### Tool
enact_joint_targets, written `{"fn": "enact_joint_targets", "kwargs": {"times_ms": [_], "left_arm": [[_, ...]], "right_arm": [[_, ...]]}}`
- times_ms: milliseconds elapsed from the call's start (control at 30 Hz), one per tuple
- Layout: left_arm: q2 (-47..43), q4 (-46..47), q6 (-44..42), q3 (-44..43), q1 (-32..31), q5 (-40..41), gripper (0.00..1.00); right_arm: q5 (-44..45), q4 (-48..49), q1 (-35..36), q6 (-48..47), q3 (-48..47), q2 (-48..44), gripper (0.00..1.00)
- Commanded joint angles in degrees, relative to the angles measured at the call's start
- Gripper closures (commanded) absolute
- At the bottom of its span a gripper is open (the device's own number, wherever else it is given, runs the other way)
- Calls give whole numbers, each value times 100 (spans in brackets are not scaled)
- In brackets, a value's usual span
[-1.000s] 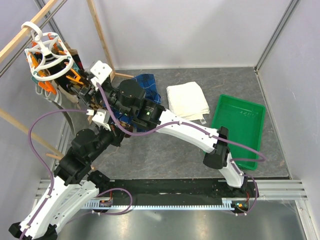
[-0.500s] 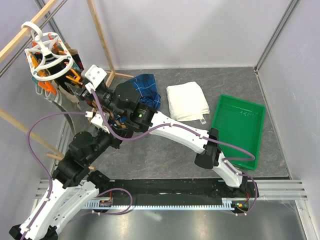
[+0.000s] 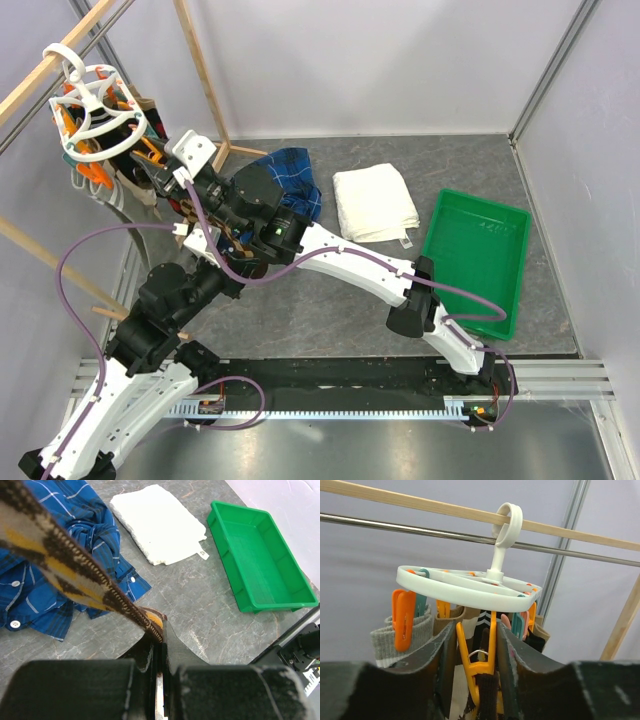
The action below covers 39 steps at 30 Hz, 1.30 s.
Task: Remove the socks clipped to the hanger
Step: Remove the sock from the hanger, then place the sock in the bin.
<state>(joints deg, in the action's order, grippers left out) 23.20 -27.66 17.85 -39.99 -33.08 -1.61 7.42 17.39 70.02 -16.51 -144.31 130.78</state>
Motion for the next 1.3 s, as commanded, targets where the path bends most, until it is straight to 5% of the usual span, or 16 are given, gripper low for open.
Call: {"fn": "enact_joint_targets", "kwargs": {"times_ms": [0,367,433,567,867,1267], "left_arm": [[-44,147,-211,8,21,-112,98],[-166,121,17,114,21,-199,98],[-202,103,35,123,21,-261,98],[-290,-37,8,35,21,-436,98],[-395,-196,-9,-176,21,-1024,98],[-194,-213,-237,-703,21,-2518,98]], "right_arm": [[-109,291,29,-98,-229,9,63],[-92,371,38,139,78,-167,78],[-31,397,38,253,166,-220,74],[84,432,38,648,552,-561,46],[-91,327,38,1247,3345,-2749,18],[-1312,-543,47,1316,8414,-7001,16]]}}
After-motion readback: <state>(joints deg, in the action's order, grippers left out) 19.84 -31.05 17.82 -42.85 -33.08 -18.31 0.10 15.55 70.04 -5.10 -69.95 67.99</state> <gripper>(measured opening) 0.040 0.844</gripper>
